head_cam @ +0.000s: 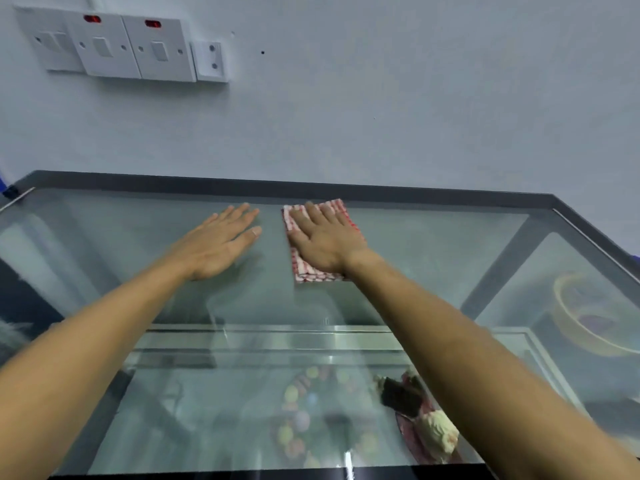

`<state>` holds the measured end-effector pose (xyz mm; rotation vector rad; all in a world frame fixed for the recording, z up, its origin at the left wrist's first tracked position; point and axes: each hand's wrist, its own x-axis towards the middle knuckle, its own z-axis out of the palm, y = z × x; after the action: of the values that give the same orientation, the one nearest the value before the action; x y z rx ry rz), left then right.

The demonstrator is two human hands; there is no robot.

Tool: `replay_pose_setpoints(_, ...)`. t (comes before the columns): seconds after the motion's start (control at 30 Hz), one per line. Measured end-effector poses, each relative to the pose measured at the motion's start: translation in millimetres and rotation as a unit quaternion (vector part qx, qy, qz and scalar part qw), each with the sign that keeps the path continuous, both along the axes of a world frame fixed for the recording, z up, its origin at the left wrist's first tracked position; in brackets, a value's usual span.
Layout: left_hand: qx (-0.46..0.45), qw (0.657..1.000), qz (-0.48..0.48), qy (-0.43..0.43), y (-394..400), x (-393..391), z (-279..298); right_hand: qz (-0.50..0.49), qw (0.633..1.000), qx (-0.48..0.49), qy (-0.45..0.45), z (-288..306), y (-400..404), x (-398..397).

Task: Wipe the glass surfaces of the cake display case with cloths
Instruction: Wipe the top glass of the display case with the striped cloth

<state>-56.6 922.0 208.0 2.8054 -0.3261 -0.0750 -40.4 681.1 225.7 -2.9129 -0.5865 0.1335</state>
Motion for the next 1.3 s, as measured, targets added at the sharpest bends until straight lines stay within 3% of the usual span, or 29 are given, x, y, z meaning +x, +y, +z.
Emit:
replay_pose_setpoints(0.13, 0.018, 1.000, -0.008, 0.010, 3, 3, -2, 0.189, 0.981, -0.010, -0.032, -4, -47, -85)
replay_pose_setpoints(0.2, 0.035, 0.999, -0.014, 0.006, 5, 5, -4, 0.199, 0.980, -0.002, -0.019, 0, -109, -101)
replay_pose_setpoints(0.3, 0.049, 0.999, -0.014, -0.010, 5, 6, -6, 0.028, 0.999, -0.040, 0.009, 8, -210, -45)
replay_pose_setpoints(0.37, 0.053, 0.998, -0.012, -0.011, 3, 5, -5, -0.111, 0.993, -0.044, 0.008, 6, -256, 10)
replay_pose_setpoints(0.43, 0.057, 0.998, -0.009, -0.012, 2, 4, -5, -0.235, 0.972, -0.025, 0.012, 1, -256, 51)
replay_pose_setpoints(0.5, 0.061, 0.998, -0.007, -0.011, 1, 4, -4, -0.271, 0.962, -0.018, 0.002, 0, -206, 74)
replay_pose_setpoints(0.63, 0.056, 0.998, -0.006, -0.012, 1, 2, -3, -0.101, 0.993, -0.045, -0.038, 5, -49, 76)
replay_pose_setpoints(0.73, 0.060, 0.998, -0.010, -0.012, 0, 1, -2, 0.000, 1.000, -0.018, 0.006, 5, 24, 55)
replay_pose_setpoints(0.83, 0.064, 0.998, -0.011, -0.011, -1, 2, -1, 0.062, 0.998, 0.000, -0.002, 5, 9, 31)
replay_pose_setpoints(0.97, 0.066, 0.998, -0.011, -0.012, 1, 2, -3, 0.117, 0.993, -0.007, -0.028, -9, -98, -24)
replay_pose_setpoints(1.17, 0.078, 0.997, -0.002, -0.004, 1, 4, -3, -0.137, 0.990, -0.042, -0.006, 3, -282, 30)
replay_pose_setpoints(1.23, 0.075, 0.997, 0.000, -0.003, 2, 3, -4, -0.243, 0.970, -0.029, 0.004, -1, -284, 62)
replay_pose_setpoints(1.3, 0.071, 0.997, -0.003, -0.002, 1, 2, -4, -0.274, 0.961, -0.037, -0.015, -4, -247, 86)
